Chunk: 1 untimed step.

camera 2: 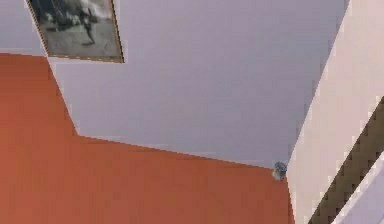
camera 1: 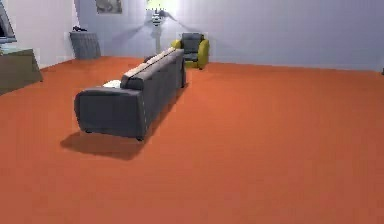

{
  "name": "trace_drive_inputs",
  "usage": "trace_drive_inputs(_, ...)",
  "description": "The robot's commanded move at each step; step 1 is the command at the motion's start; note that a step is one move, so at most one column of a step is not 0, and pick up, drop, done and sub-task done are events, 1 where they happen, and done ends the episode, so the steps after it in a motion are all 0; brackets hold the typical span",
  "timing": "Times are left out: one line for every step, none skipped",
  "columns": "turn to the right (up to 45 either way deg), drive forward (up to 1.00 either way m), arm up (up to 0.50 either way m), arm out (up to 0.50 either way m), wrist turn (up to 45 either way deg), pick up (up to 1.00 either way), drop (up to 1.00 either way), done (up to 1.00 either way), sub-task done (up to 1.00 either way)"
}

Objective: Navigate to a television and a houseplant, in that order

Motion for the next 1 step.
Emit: trace_drive_inputs(-45.0,0.0,0.0,0.0,0.0,0.0,0.0,0.0,0.0)
